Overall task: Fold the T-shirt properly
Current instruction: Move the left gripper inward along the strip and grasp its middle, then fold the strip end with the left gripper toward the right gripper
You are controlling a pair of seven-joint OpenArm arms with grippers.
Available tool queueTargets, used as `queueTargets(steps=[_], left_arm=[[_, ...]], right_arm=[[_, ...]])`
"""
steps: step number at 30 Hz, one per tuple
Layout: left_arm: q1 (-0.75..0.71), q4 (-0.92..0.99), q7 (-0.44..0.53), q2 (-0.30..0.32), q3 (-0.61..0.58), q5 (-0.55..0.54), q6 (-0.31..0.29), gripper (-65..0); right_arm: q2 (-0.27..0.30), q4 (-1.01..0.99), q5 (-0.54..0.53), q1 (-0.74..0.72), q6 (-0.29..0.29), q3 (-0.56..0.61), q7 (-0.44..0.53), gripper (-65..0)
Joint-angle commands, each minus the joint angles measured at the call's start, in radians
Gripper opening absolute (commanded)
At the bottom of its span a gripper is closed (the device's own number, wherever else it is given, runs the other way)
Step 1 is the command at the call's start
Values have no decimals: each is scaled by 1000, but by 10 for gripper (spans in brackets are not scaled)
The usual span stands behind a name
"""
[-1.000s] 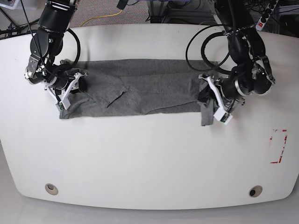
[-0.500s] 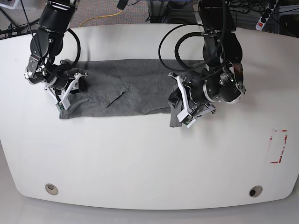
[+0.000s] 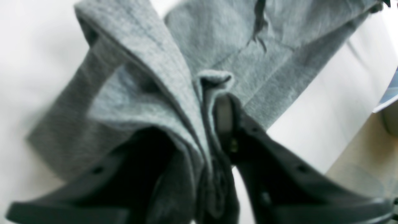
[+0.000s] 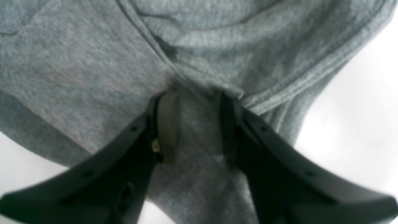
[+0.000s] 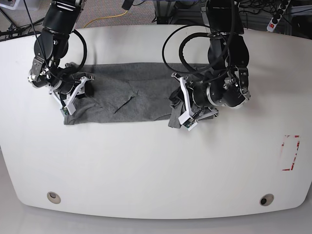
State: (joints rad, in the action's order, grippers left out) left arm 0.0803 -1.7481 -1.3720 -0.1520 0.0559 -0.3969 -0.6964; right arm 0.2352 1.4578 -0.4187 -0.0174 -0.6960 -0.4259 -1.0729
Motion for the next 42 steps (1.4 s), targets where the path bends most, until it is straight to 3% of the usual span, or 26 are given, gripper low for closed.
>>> queueTargets(steps=[1,4,8,15,19,29,32,34,37,41,42], left_arm=[[20,7,16,-5,-8,-27,1,-444],[36,17,15,-5,-38,-30,1,-364],[42,-20,15,-5,-170,-32,1,-274],[74,-149,13,-5,-202,-72,1,-267],[74,-155,12,-4,-150,-46,1,-267],[20,-60,18,160,-23,16,1,-271],[-1,6,61,197,8,33,-2,-272],[-21,40,104,211,26,23,-2,-290],[-61,106,193,216,66,0,-2,-414],[-67,193,268,217,78,3,-2,-592],[-67,204,274,217,78,0,-2,-611]], right_arm=[[11,14,-10,-14,-2,-3,10,-447],[11,14,-10,-14,-2,-3,10,-447],[11,14,-10,-14,-2,-3,10,-447],[11,16,-10,-16,-2,-3,10,-447],[13,14,-7,-17,-2,-3,10,-447],[13,59,-12,-22,-2,-6,1,-438],[13,90,-12,-43,-2,-15,-31,-346],[13,103,-12,-49,-2,-49,-51,-265],[11,117,-45,-77,-2,-156,-97,-125],[53,28,-187,-123,-2,-259,-158,-95],[68,-10,-216,-135,-2,-278,-169,-95]])
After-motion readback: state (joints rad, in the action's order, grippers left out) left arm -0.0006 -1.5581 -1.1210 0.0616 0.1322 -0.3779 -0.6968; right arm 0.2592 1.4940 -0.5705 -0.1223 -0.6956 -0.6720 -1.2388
